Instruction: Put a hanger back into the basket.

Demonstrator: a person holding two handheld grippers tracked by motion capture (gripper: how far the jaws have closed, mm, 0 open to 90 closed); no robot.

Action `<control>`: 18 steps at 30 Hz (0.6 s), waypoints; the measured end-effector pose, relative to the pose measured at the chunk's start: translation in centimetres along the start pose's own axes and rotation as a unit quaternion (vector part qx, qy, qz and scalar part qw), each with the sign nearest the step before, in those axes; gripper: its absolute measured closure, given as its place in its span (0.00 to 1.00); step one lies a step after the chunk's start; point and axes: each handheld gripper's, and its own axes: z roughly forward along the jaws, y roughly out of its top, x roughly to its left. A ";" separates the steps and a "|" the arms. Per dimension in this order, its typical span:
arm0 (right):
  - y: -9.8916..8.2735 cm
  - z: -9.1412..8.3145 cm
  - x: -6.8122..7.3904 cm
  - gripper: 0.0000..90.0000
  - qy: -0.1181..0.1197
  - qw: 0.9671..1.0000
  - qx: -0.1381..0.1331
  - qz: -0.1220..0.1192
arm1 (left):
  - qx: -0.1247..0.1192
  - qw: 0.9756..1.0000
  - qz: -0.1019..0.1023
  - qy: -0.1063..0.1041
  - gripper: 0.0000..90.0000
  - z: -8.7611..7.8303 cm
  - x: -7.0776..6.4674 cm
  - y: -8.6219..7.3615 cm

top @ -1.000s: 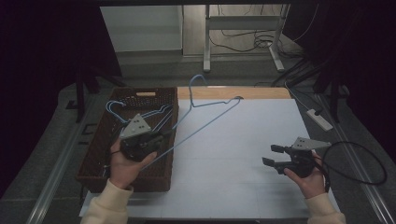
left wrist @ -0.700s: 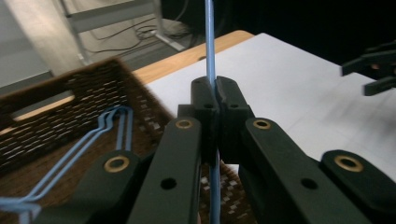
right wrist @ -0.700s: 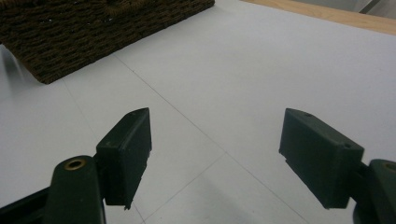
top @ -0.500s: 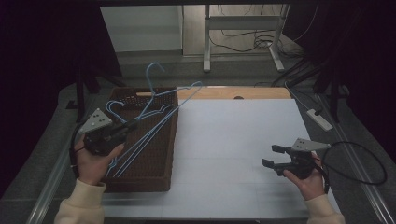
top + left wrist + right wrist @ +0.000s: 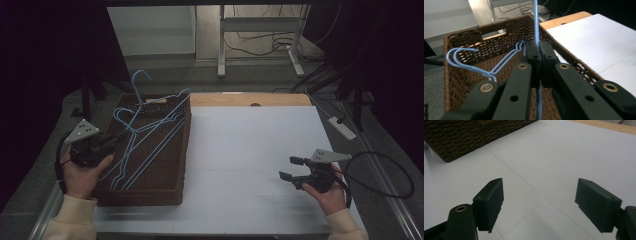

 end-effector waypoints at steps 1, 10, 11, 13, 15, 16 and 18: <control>0.0 0.0 0.0 0.26 0.001 1.000 0.001 0.000 | 0.003 1.000 -0.001 0.001 0.98 0.0 0.2 -0.1; 0.0 0.1 0.1 0.26 0.001 1.000 0.003 -0.001 | 0.038 0.999 -0.004 0.006 0.98 1.4 0.8 -0.7; 0.0 0.1 0.1 0.26 0.001 1.000 0.003 -0.001 | 0.043 0.999 -0.005 0.004 0.98 1.6 0.9 -0.8; 0.0 0.1 0.1 0.26 0.001 1.000 0.003 -0.001 | 0.046 0.999 -0.005 0.004 0.98 1.9 1.0 -0.8; -0.1 0.2 0.2 0.26 0.002 1.000 0.005 -0.003 | 0.055 0.998 -0.006 0.003 0.98 2.3 1.0 -1.0; -0.1 0.2 0.2 0.26 0.002 1.000 0.005 -0.003 | 0.059 0.998 -0.006 0.001 0.98 2.5 1.1 -1.0; 0.0 0.2 0.2 0.26 0.001 1.000 0.007 -0.004 | 0.066 0.998 -0.007 -0.001 0.98 3.0 1.0 -1.3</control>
